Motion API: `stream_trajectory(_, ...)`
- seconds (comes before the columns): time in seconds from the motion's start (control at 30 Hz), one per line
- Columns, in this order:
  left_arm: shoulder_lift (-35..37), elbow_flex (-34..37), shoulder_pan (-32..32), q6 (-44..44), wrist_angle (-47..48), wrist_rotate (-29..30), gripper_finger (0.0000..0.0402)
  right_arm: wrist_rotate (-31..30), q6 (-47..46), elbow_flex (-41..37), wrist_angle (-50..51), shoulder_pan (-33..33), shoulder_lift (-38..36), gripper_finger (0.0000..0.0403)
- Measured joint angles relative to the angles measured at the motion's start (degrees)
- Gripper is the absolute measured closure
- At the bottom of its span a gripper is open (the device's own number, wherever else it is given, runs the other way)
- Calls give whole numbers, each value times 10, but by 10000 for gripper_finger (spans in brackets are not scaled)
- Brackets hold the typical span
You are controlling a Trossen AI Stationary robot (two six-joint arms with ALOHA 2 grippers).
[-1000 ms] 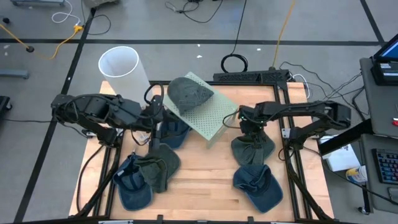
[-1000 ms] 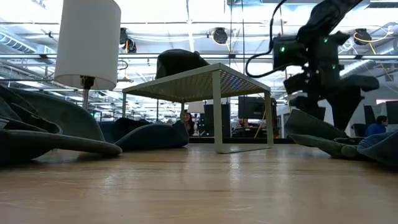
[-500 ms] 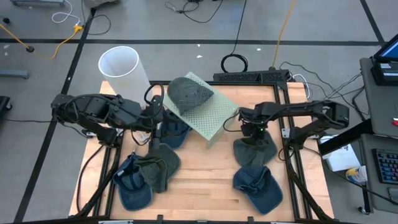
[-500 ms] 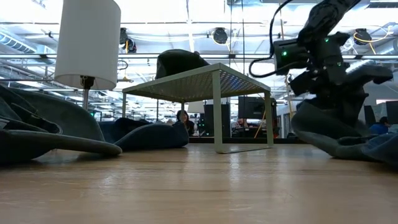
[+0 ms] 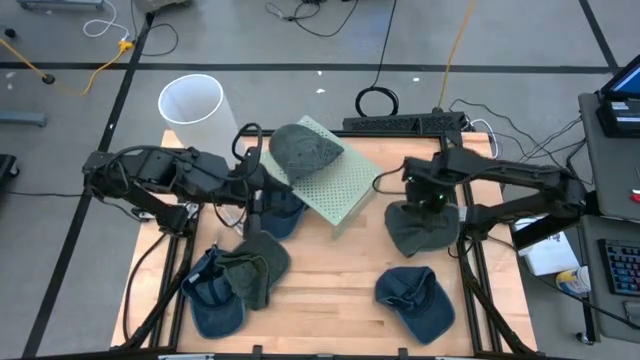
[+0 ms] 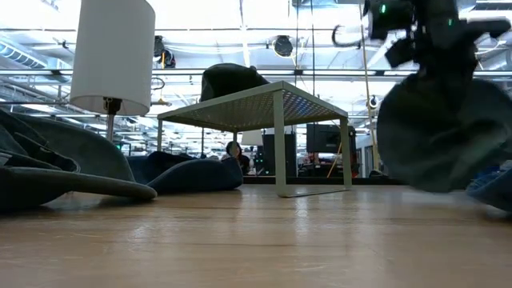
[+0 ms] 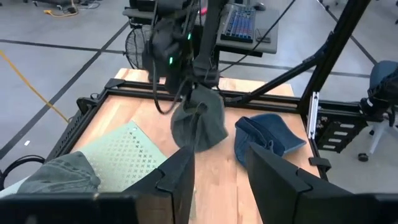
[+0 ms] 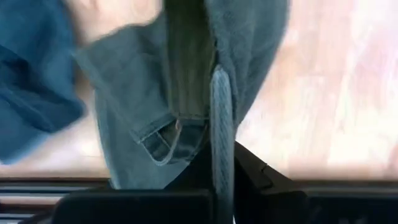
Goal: Pick & Place hat
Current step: Stack the right black cap on top of the black cap on the shelf
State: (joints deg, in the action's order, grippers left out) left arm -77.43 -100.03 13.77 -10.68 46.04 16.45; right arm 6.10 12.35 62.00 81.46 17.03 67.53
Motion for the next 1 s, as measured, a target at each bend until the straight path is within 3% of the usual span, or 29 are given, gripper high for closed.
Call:
stream_trajectory(0.17, 0, 0, -10, -2, -1, 0, 252, 1, -63, 121, 88, -1, -17, 397)
stream_trajectory(0.47, 0, 0, -14, 9, -51, 1, 267, 14, -158, 306, 45, -33, -46, 397)
stream_trajectory(0.6, 0, 0, -15, 28, -86, 1, 270, 15, -190, 355, -57, -42, -53, 397)
stream_trajectory(0.8, 0, 0, -15, 74, -143, 3, 257, 14, -214, 362, -327, -56, -62, 397)
stream_trajectory(1.0, 0, 0, -15, 129, -217, 53, 238, 11, -214, 362, -542, -57, -45, 397)
